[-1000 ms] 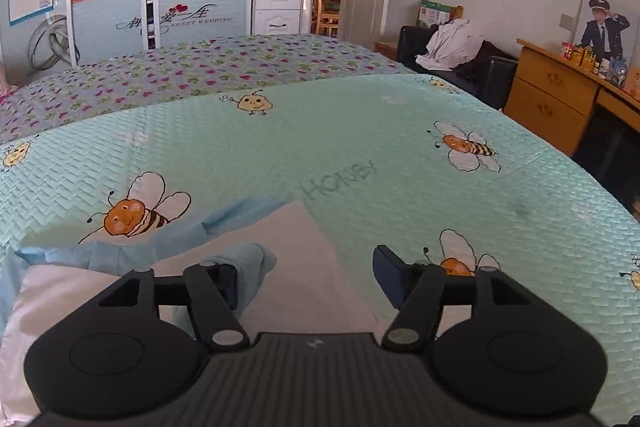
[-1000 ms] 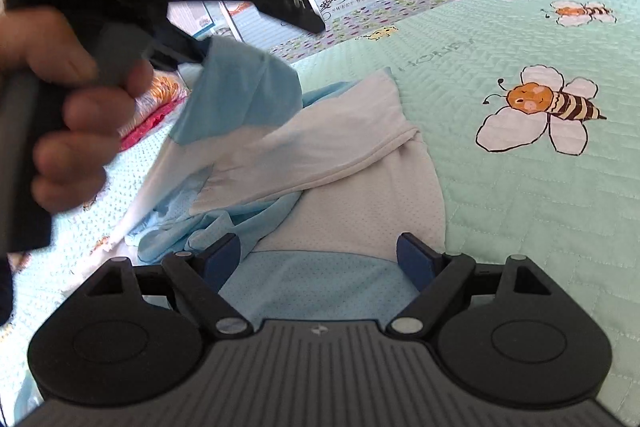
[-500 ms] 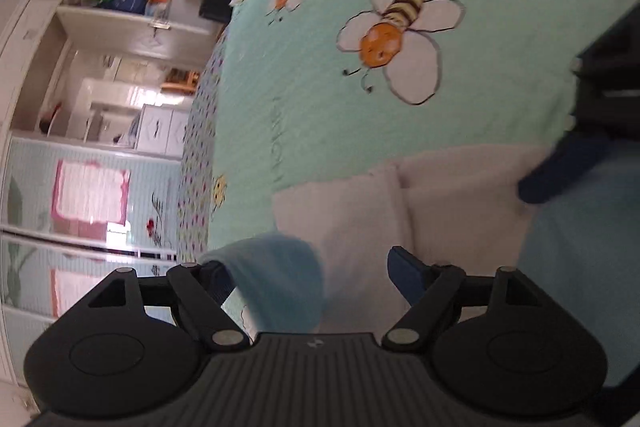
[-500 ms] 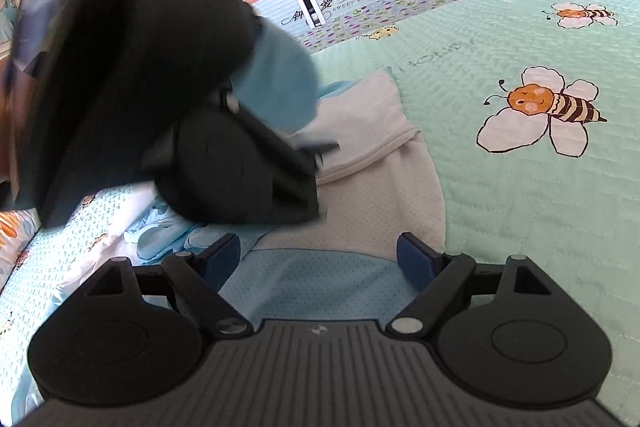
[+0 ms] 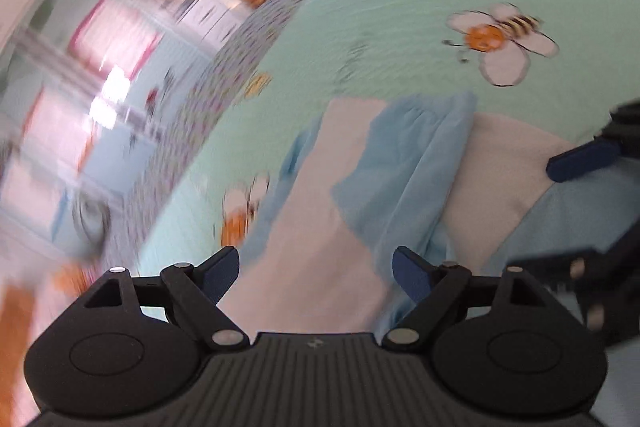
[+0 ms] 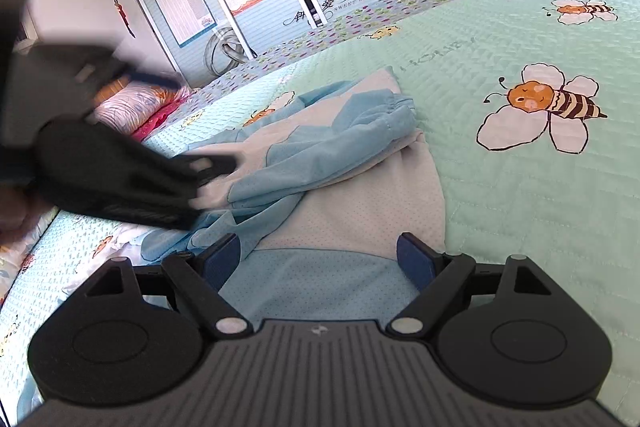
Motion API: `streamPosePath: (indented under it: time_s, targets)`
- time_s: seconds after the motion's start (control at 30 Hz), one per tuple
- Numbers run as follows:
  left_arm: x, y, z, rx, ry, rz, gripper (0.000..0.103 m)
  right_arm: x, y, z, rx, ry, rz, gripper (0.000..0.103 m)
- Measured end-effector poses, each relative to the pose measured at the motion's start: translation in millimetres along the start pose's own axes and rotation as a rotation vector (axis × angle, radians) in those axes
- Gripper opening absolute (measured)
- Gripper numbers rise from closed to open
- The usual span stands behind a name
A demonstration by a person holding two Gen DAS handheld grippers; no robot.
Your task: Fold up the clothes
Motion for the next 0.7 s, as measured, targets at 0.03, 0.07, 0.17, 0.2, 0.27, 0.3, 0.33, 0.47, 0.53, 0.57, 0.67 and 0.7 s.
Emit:
streamPosePath:
  time_s: [0.03,0.07,0.17,0.2,0.27,0.3,0.33,0.47,0.53,0.57,0.67,0.7]
  targets:
    - [-16.9,-5.1,5.5,-0.007,-0.09,0.014,0.087,0.0,-0.4,-0.2,0.002,0.004,-0.002,0.085]
    - [-32.6,-11.2,8.4,-0.021,-0.165,0.02,0.087,0.0,-0.8,-0.5,0.005,0.009,-0.004,0.085]
    - [-78.4,-29.4,16.7,-0.068,-0.397,0.021,0.087,1.4,-3.8,-0.9,0.017,0.044,-0.013,0.085]
    - [-89.4,-33.5,19.4,-0.083,-0.458,0.013,0.087,3.8,-4.0,-3.1,0.027,0.071,-0.018,0.085]
    - [-110.6,-42.7,28.4,-0.117,-0.59,-0.019,0.087,7.2,-8.2,-5.9,0.052,0.122,-0.043,0.084]
    - [-114.9,-44.6,35.3,-0.128,-0.64,-0.042,0.087,8.8,-10.7,-6.3,0.064,0.141,-0.058,0.082]
    - [-118.6,-44.6,45.5,-0.131,-0.693,-0.067,0.087,10.5,-13.3,-6.9,0.075,0.16,-0.074,0.081]
    - [-132.4,-18.6,91.6,-0.157,-0.938,-0.127,0.087,25.1,-24.8,4.1,0.04,0.07,-0.141,0.046]
    - [-139.6,3.4,105.4,-0.228,-1.054,-0.126,0.087,43.8,-25.7,18.7,0.053,0.01,-0.167,0.042]
    - [-142.1,16.9,109.0,-0.256,-1.081,-0.113,0.087,54.9,-21.2,26.0,0.05,-0.027,-0.169,0.042]
    - [-165.7,44.7,110.3,-0.212,-1.102,0.008,0.082,86.0,15.9,34.7,-0.058,-0.165,-0.139,0.044]
    - [-179.3,45.0,110.3,-0.191,-1.11,0.029,0.08,82.1,24.7,31.9,-0.085,-0.19,-0.111,0.046]
Point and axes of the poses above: each gripper's, at about its wrist camera, not at the fingertips, and y roughly the way its jaws point, z to its left, x to its top, the point moved 9 cm from there along y, roughly the way its jaws point
